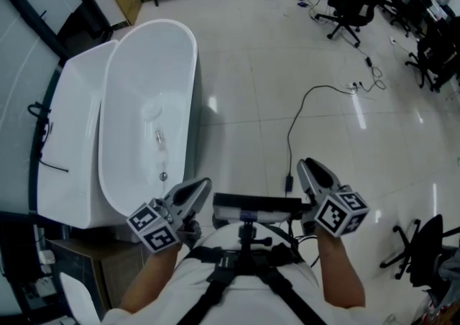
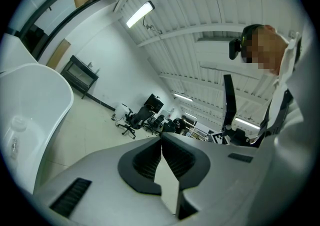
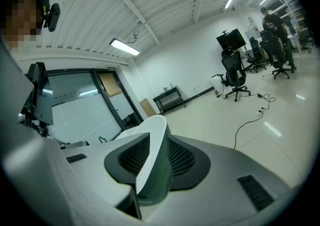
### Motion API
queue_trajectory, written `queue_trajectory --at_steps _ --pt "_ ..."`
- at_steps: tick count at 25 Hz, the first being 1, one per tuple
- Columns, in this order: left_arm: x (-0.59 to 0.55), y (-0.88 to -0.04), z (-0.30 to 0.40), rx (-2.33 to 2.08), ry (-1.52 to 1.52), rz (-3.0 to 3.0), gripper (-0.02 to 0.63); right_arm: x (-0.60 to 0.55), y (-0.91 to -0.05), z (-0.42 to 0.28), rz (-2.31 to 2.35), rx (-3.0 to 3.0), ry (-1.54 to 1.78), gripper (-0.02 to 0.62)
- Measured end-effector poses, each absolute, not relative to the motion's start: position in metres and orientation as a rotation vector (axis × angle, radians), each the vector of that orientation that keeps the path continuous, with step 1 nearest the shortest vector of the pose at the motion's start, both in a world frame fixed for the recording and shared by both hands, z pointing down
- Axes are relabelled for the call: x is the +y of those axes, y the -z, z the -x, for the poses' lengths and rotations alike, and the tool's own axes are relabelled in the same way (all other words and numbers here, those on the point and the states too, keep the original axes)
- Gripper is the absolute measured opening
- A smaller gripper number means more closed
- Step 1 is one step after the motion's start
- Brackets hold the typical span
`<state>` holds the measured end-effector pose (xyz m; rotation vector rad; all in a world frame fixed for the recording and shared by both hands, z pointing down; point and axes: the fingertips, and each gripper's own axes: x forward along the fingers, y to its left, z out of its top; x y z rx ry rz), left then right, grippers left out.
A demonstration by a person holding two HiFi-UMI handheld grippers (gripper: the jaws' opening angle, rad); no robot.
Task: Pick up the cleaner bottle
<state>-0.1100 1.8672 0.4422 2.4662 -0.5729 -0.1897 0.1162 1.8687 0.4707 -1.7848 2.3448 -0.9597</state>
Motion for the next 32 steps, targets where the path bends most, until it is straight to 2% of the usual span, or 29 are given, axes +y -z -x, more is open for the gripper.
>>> queue_trajectory --at_steps 7,24,32 --pt "1.875 -0.460 0.093 -0.543 0.144 -2.436 0.003 1.877 -0.494 -0.124 1.802 2.337 1.017 0.098" --pt "1.870 -0.460 0.086 -0.484 0.172 -2.472 0.000 1.864 -0.484 -0.114 1.867 2.429 0.856 0.098" --pt "1.875 -0.464 0.077 -0.533 0.130 -2.486 0.000 1.866 -0.498 -0.114 1.841 2.435 0.921 0.098"
